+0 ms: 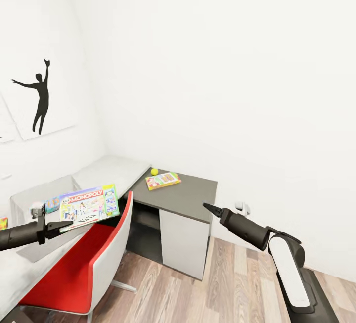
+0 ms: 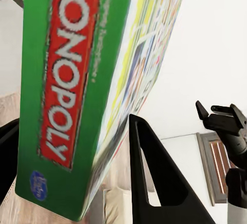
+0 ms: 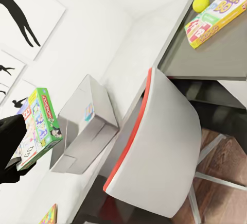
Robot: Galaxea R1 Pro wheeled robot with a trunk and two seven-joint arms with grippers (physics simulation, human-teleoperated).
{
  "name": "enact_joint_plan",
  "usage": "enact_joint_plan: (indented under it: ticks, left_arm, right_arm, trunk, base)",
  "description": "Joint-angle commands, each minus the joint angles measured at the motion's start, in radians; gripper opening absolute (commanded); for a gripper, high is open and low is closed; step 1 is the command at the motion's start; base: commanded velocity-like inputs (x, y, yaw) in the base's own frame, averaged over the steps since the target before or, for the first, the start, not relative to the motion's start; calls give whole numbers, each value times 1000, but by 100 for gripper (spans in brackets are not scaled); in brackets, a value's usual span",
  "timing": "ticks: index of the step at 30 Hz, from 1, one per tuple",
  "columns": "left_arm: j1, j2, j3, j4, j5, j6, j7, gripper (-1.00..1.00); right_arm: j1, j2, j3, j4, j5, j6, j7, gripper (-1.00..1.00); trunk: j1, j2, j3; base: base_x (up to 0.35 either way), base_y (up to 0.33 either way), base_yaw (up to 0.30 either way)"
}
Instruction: Put all the toys in the child's room - the three board games (two on the bed and one on the table), the two jigsaw puzzles on the table, and the tennis ball on the table - inside the toy box on the table in the child's room.
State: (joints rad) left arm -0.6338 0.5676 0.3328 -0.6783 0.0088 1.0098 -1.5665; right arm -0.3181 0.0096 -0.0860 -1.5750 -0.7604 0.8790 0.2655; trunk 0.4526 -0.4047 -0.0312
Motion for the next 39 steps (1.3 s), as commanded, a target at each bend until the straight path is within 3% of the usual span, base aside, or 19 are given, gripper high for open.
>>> enact_joint_plan:
  ticks: [1, 21, 39]
  left_arm:
    - [-1, 0, 0, 0, 0, 10, -4, -100]
    - [-1, 0, 0, 0, -1, 10, -4, -100]
    - [-1, 0, 0, 0, -1, 10, -4, -100]
  right_arm:
    - [-1, 1, -3, 0, 6, 6, 8, 100]
    - [-1, 1, -1, -2, 6, 6, 7, 100]
    - [-1, 1, 2, -2, 7, 6, 7, 100]
  trunk:
    - [1, -2, -3]
    - [1, -2, -9]
    - [1, -2, -15]
  base:
    - [325, -1, 277]
    - [277, 66, 277]
    - [115, 7, 263]
